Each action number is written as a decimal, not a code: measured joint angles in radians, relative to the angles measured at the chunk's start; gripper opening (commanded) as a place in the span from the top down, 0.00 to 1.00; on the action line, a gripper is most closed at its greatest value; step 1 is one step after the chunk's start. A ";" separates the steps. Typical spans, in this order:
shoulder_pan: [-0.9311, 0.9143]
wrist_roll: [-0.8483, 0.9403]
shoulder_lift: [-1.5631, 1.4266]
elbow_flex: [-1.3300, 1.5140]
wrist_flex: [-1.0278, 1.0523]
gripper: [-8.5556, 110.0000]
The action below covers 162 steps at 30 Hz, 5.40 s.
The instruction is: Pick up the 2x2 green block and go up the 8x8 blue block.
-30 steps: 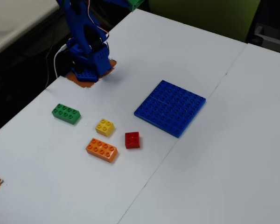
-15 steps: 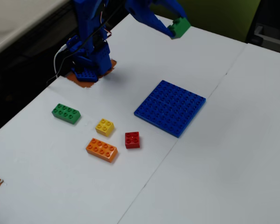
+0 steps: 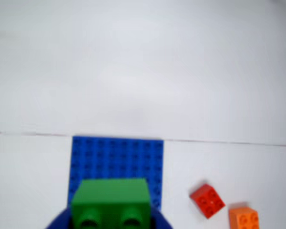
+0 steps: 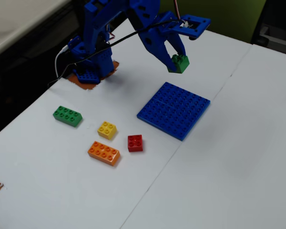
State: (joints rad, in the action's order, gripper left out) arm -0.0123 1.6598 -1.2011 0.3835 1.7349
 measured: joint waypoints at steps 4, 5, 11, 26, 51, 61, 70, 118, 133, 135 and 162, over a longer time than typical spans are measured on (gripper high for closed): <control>-0.006 0.029 0.008 0.020 0.008 0.93; -0.009 0.032 0.017 0.028 0.009 0.93; -0.025 0.037 0.044 0.067 0.011 0.93; -0.025 0.031 0.054 0.069 0.011 0.93; -0.031 0.025 0.074 0.120 0.017 0.93; -0.035 0.025 0.074 0.146 0.015 0.93; -0.041 0.037 0.074 0.204 0.015 0.93; -0.048 0.037 0.074 0.207 0.015 0.93; -0.048 0.037 0.074 0.207 0.015 0.93; -0.048 0.037 0.074 0.207 0.015 0.93; -0.048 0.037 0.074 0.207 0.015 0.93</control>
State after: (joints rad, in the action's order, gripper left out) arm -0.0598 1.6966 -1.1275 0.5906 1.7503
